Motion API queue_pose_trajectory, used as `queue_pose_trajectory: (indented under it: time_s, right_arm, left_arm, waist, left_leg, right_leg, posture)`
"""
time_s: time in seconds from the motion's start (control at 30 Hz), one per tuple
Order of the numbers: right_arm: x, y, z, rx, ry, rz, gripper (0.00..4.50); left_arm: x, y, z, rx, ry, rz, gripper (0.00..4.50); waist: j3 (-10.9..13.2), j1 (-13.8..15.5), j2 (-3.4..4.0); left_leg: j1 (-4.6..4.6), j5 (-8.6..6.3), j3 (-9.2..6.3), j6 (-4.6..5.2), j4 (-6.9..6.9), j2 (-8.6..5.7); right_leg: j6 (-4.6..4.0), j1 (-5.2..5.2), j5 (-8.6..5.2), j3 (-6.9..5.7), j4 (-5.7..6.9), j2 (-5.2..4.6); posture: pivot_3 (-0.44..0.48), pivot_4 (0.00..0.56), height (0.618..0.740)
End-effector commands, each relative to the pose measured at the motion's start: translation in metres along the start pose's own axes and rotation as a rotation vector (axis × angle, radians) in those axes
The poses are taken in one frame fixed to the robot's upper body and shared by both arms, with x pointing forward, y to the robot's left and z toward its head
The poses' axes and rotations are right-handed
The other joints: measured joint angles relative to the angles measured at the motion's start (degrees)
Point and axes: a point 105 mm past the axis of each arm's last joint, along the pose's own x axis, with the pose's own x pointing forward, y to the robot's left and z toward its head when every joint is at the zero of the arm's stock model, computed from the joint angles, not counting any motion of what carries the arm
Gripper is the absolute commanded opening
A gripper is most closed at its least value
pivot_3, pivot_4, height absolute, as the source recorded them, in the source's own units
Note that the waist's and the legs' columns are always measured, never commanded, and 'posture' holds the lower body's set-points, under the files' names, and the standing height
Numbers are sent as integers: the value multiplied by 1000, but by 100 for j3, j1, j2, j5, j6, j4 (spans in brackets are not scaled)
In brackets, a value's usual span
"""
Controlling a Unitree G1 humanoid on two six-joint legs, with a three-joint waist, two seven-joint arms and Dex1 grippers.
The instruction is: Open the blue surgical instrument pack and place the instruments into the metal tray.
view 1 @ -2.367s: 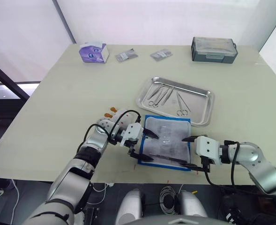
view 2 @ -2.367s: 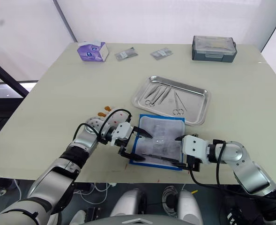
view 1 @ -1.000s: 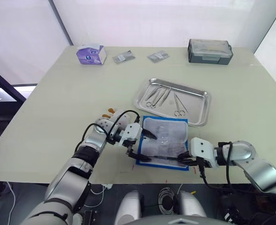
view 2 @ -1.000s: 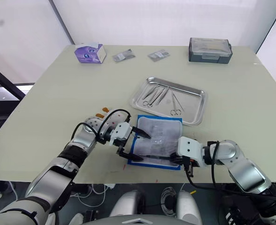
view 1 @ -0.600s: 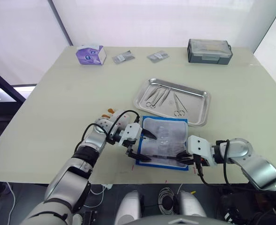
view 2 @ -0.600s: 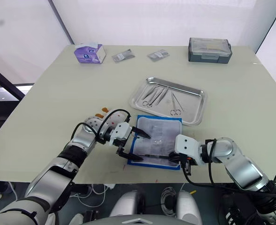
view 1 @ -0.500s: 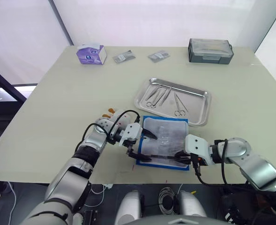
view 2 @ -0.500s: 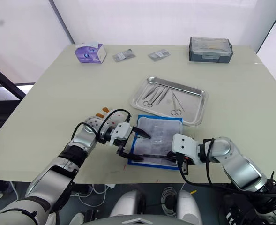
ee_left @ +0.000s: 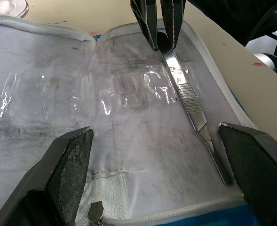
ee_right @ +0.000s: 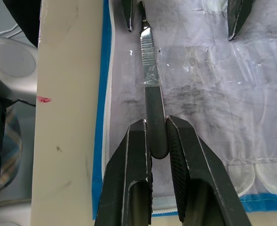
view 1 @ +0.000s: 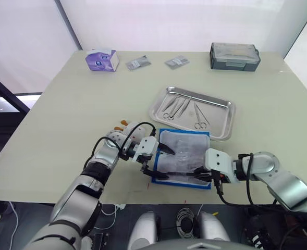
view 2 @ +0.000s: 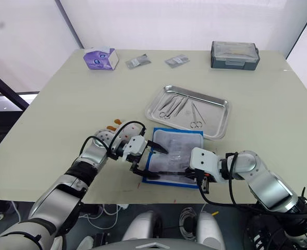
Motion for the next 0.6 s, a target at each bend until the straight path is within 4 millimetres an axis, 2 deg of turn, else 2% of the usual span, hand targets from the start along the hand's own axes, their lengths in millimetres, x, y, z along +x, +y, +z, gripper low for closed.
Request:
queue_pose_trajectory:
  time_s: [0.03, 0.6]
  right_arm:
    - [-9, -5, 17, -72, -25, -28, 24]
    - [-42, -15, 7, -60, 18, -83, 24]
  left_arm:
    - [1, -25, -37, -136, 119, -73, 4500]
    - [4, -25, -38, -134, 118, -81, 4500]
  waist:
    - [1, 0, 0]
    - [5, 59, 2]
  left_leg:
    - [-1, 0, -1, 0, 0, 0]
    - [-13, 0, -9, 0, 2, -3]
  right_leg:
    - [0, 0, 0, -1, 0, 0]
    - [-1, -2, 0, -9, -9, -4]
  posture:
    - [0, 150, 727]
    - [0, 150, 727]
